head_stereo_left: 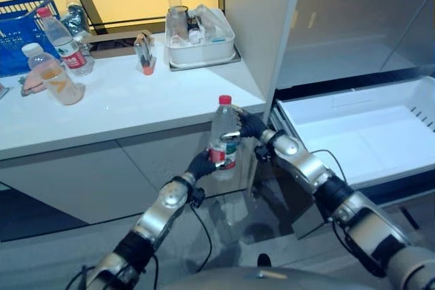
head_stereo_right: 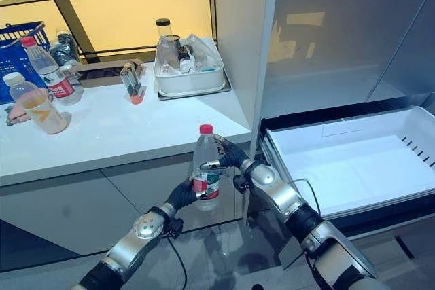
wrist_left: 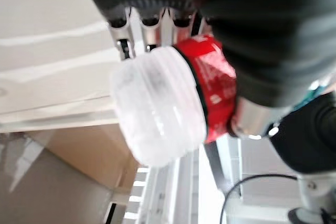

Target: Take the drinks into the refrigerator

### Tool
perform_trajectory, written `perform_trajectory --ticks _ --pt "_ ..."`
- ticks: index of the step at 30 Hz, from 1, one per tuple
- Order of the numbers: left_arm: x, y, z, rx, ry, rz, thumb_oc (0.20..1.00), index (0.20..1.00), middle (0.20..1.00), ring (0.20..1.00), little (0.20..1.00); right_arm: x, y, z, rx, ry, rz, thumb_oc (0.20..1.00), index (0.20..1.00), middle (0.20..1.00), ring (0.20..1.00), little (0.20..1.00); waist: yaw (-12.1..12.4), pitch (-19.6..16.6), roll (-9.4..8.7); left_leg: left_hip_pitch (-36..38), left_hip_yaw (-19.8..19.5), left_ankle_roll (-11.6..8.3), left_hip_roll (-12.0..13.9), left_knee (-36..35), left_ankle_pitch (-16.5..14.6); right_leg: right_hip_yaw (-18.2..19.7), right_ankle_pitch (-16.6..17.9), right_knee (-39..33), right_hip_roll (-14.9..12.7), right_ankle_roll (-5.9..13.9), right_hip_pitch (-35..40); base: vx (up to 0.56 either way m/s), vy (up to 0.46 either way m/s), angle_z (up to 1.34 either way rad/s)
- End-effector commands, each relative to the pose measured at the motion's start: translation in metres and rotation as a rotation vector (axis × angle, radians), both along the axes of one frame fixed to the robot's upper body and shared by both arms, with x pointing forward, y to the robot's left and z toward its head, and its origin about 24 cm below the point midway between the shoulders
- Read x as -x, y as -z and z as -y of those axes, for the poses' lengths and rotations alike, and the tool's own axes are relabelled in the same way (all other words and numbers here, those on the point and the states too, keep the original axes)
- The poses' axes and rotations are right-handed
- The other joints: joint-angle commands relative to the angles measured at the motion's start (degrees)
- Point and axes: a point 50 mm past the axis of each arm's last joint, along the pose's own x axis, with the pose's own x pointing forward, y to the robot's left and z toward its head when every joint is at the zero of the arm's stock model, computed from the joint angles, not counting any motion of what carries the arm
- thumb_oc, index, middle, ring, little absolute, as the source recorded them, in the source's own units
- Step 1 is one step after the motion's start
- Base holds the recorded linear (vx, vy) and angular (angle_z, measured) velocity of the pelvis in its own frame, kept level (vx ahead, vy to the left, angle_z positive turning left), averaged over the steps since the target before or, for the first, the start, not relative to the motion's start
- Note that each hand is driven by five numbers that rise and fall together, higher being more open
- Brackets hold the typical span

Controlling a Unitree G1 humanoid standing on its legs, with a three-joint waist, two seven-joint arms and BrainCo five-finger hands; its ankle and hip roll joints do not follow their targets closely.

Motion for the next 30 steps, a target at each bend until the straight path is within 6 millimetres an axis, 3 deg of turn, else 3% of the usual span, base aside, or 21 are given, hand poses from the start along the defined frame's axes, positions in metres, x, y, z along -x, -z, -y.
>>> perform_trajectory --ticks 1,17,18,30 --pt "-0.029 -0.073 0.034 0.09 0.108 0.356 0.2 0.2 0.2 0.2 0.2 -0.011 -0.027 -0.023 -0.081 -0.029 0.067 1.0 1.0 1.0 1.0 1.0 0.03 -2.02 -3.42 -3.54 0.7 1.01 -1.08 0.07 -0.73 2.16 -6.12 0.29 -3.25 4.32 2.79 0.0 0.0 0.0" --pt "-0.037 -0.079 0.049 0.046 0.075 0.413 0.2 0.2 0.2 0.2 0.2 0.002 -0.028 -0.068 -0.201 -0.107 0.008 1.0 1.0 1.0 1.0 1.0 -0.12 -2.3 -3.58 -3.16 1.08 0.96 -0.78 0.07 -0.82 2.53 -6.31 0.29 -3.06 4.23 3.01 0.0 0.0 0.0" --pt "-0.037 -0.079 0.051 0.044 0.073 0.413 0.2 0.2 0.2 0.2 0.2 0.003 -0.03 -0.072 -0.207 -0.111 0.011 0.2 0.2 0.2 0.2 0.2 -0.16 -2.34 -3.63 -3.07 1.11 0.95 -0.71 0.07 -0.8 2.49 -6.37 0.29 -3.07 4.2 3.14 0.0 0.0 0.0" --pt "-0.039 -0.077 0.05 0.086 0.048 0.378 0.2 0.2 0.2 0.2 0.2 0.004 -0.03 -0.061 -0.194 -0.085 0.044 0.2 0.2 0.2 0.2 0.2 -0.21 -2.28 -3.81 -3.15 0.74 0.9 -0.58 0.07 -0.66 1.98 -6.38 0.29 -2.99 4.18 3.19 0.0 0.0 0.0"
